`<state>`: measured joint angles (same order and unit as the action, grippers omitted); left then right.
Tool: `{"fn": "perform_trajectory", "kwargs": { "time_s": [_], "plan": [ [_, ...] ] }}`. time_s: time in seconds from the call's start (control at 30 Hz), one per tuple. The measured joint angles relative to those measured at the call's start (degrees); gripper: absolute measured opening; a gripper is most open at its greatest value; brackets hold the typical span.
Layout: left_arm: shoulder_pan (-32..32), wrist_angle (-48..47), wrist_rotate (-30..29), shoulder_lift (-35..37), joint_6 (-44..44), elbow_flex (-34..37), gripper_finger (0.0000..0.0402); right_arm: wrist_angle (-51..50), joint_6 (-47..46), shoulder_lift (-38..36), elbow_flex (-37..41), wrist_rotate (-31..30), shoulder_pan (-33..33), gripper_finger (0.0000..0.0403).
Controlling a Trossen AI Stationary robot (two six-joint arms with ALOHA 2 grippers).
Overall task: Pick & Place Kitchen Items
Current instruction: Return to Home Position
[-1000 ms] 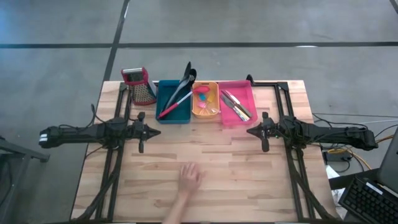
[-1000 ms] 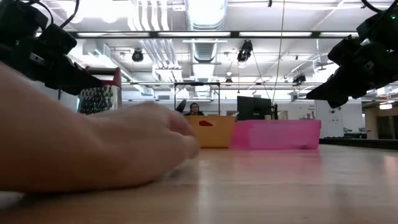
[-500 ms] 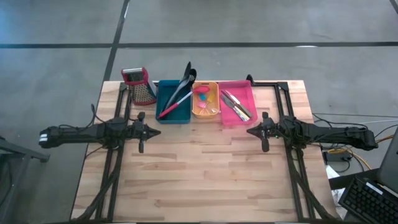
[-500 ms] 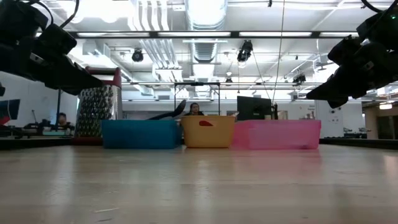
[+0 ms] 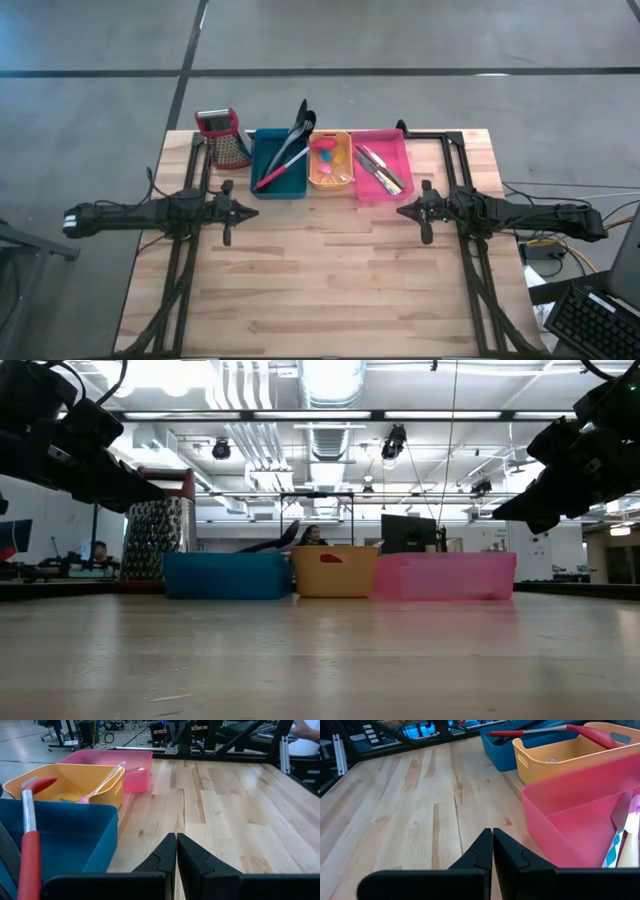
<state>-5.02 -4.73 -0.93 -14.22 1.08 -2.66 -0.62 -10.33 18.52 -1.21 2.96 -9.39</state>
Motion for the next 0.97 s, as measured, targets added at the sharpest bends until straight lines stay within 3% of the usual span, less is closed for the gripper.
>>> {"fn": "perform_trajectory", "kwargs": {
  "time_s": [0.97],
  "plan": [
    [0.0, 0.0, 0.0, 0.0, 0.0, 0.0, 0.0017, 0.0, 0.0, 0.0, 0.0, 0.0, 0.0, 0.0008]
  ]
}}
